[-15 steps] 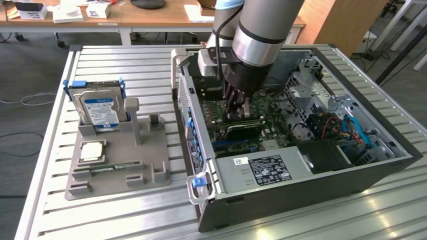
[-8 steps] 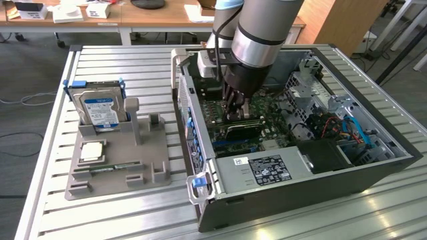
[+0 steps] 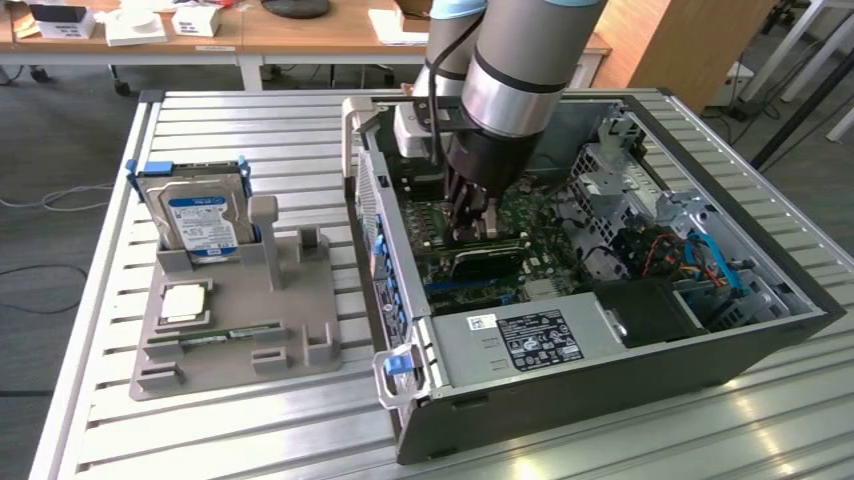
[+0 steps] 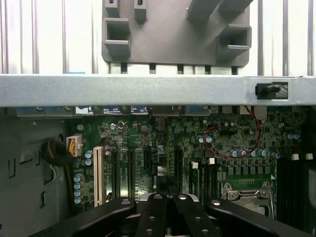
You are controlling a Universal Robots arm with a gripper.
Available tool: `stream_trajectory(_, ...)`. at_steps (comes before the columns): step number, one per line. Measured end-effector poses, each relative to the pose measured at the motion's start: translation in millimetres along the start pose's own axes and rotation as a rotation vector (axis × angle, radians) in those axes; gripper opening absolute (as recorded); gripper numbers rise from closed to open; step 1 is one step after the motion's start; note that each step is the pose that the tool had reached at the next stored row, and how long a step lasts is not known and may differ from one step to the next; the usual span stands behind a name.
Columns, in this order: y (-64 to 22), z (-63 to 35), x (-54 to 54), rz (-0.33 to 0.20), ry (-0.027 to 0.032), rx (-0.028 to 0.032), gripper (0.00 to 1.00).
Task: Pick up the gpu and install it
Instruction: 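Press down on the gpu until it lock into place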
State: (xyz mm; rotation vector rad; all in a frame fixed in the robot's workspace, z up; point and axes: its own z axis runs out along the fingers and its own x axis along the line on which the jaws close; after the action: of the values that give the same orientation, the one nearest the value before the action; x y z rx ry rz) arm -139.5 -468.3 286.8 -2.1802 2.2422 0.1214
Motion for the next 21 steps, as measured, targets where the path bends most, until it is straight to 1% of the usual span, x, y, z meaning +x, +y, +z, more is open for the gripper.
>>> stream_trajectory(4,2.0,0.4,-0.6,0.000,0.0003,-0.0002,0.11)
stream_trajectory(6,2.3,2.2,-1.6,0.000,0.0001,-0.0001,0.11)
stream_trajectory(12,2.4,3.3,-3.8,0.000,0.0000,0.0000,0.11)
stream_trajectory(15,2.2,6.4,-4.0,-0.001,0.0001,-0.0001,0.11)
stream_trajectory(21,2.2,8.9,-4.3,0.000,0.0001,-0.0001,0.11)
